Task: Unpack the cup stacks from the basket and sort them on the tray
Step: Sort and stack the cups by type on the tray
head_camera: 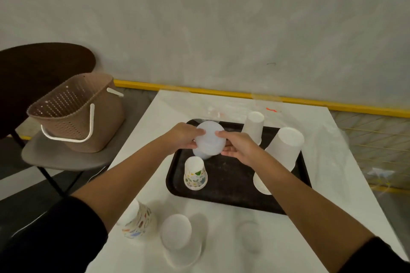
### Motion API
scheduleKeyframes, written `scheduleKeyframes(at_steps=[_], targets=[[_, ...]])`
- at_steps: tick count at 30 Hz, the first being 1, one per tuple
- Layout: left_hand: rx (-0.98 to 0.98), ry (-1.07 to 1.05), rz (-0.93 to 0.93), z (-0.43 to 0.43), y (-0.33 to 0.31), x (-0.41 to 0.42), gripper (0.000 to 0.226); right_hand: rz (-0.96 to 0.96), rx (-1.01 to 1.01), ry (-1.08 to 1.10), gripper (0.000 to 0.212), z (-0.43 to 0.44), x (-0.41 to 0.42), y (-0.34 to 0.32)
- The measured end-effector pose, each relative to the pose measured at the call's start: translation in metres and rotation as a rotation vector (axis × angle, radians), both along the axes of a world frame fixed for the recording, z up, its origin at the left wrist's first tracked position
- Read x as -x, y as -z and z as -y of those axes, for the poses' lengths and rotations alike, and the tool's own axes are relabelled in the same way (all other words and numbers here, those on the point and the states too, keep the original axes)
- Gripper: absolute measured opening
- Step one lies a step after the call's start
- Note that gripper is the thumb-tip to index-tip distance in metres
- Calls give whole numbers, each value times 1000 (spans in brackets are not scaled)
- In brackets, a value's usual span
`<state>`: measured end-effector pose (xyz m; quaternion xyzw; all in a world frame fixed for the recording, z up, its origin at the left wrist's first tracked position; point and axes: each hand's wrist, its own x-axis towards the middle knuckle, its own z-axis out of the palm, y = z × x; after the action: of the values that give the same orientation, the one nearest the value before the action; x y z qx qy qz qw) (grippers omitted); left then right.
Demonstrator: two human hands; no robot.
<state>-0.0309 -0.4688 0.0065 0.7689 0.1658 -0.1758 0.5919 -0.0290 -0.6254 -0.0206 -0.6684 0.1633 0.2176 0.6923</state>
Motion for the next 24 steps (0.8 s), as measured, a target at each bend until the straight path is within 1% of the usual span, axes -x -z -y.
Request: scheduleKeyframes(at_steps=[5, 10, 17, 24], targets=[[-24, 1, -25, -11, 24, -41, 43, -30, 14, 47, 45, -16, -36, 20], [-17, 3, -71, -22, 51, -68, 36, -83, 63, 59, 44, -31, -63, 40], [-45, 11, -136, -24, 76, -82, 33, -141, 187, 63, 45, -41, -75, 62], [-111, 13, -169, -23, 89, -80, 37, -119, 323, 26, 46, -43, -73, 72]])
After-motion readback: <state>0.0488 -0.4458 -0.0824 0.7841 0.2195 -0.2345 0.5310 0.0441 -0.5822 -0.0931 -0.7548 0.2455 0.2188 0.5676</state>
